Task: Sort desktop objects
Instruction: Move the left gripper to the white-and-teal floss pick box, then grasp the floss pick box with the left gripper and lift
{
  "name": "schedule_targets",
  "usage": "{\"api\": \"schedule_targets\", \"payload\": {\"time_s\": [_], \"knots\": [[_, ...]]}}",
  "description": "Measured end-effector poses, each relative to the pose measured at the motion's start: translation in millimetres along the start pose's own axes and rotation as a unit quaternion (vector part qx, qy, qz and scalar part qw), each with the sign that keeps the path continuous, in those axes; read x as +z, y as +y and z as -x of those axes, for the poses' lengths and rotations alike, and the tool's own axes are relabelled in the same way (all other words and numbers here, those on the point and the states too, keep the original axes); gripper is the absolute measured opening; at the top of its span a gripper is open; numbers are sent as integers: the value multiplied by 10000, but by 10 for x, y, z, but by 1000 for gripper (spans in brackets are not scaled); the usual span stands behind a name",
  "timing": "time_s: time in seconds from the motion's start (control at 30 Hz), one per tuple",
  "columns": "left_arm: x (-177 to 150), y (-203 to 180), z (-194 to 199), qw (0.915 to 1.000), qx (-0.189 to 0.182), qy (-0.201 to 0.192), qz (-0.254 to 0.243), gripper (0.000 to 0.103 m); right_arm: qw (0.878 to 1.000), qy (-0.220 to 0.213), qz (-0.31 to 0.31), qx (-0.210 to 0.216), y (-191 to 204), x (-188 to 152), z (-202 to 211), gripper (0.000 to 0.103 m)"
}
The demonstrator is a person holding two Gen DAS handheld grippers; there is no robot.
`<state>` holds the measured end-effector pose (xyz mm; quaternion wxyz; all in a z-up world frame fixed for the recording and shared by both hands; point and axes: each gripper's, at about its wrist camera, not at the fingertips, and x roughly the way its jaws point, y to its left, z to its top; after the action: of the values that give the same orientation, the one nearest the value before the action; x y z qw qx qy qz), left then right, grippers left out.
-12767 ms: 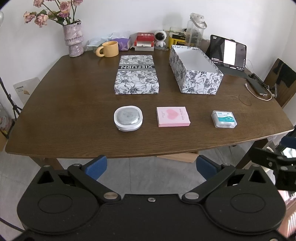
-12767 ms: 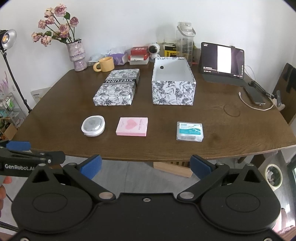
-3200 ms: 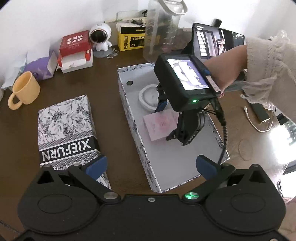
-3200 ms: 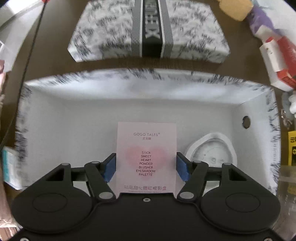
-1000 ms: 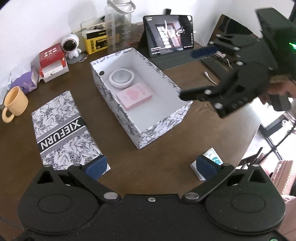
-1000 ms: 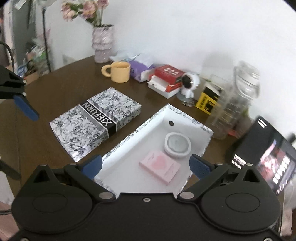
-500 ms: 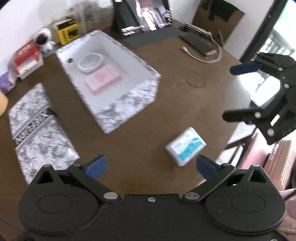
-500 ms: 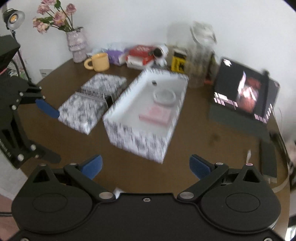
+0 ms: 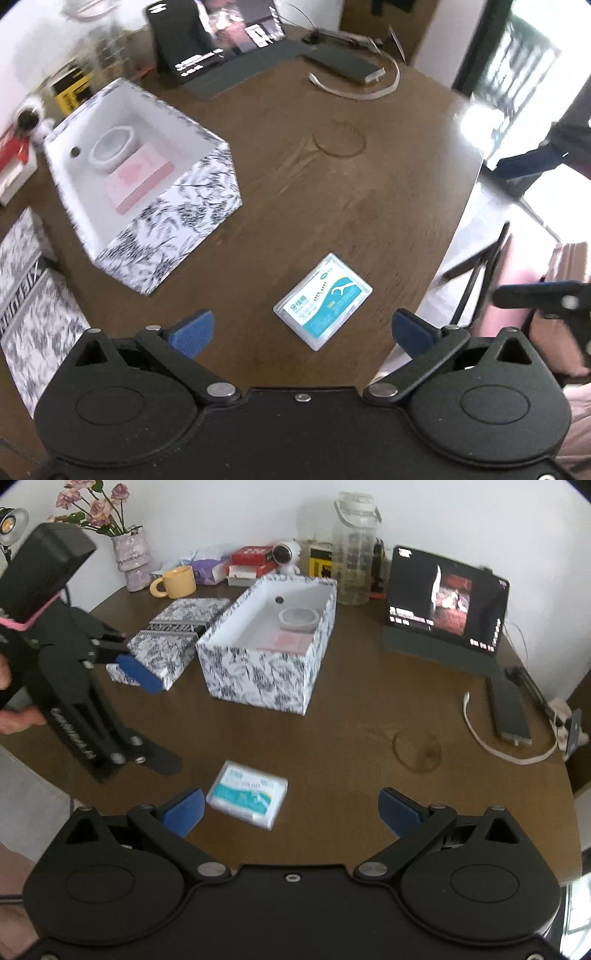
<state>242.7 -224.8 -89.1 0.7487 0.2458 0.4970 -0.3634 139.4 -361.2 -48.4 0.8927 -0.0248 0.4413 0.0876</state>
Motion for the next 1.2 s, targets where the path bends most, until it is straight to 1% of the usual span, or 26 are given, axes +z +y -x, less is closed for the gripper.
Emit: {"api": "schedule_targets", "payload": {"time_s": [0.03,0.17,0.27,0.37,0.5,0.57,0.63,0.77,0.83,0.87,0.9,0.97,1.0,1.07,1.2], "knots": [[21,-39,-65,9999,67,72,-102,103,10000,21,-12,-9,-3,-46,7,102],[69,-180,-300,9978,74,275,-604,103,9999,109,-1,-18,4,-217,24,102],[104,-269,-467,9944,81,391,-976,103,9998,174,119,-32,39,-313,-11,102],[101,-328,-635,9904,224,516,-1266,103,9996,262,145,13,66,-387,-57,102],[73,-357,-801,9861,202,606,-1533,103,9994,306,145,25,90,-446,-103,102],[74,-367,-872,9841,294,576,-1654,103,9993,323,161,-26,101,-477,-132,102],[83,-363,-940,9825,262,591,-1747,103,9993,347,157,-67,107,-506,-162,102],[112,-342,-1034,9799,93,709,-1860,101,9992,401,20,1,88,-560,-190,102],[118,-355,-1060,9768,15,727,-2014,98,9991,425,-35,-10,76,-582,-198,102],[120,-364,-1070,9748,-11,751,-2100,90,9990,433,-64,-23,70,-592,-200,102],[122,-375,-1087,9727,-15,804,-2177,88,9990,440,-96,-32,63,-598,-203,102],[117,-395,-1117,9685,-34,895,-2323,87,9989,453,-153,-36,51,-606,-206,102],[114,-404,-1126,9666,-59,914,-2392,84,9988,456,-171,-34,48,-609,-207,102],[110,-409,-1140,9644,-138,959,-2462,81,9988,457,-199,-31,46,-613,-209,102],[131,-376,-1146,9650,-396,1023,-2381,70,9986,464,-236,-15,44,-617,-217,102]]}}
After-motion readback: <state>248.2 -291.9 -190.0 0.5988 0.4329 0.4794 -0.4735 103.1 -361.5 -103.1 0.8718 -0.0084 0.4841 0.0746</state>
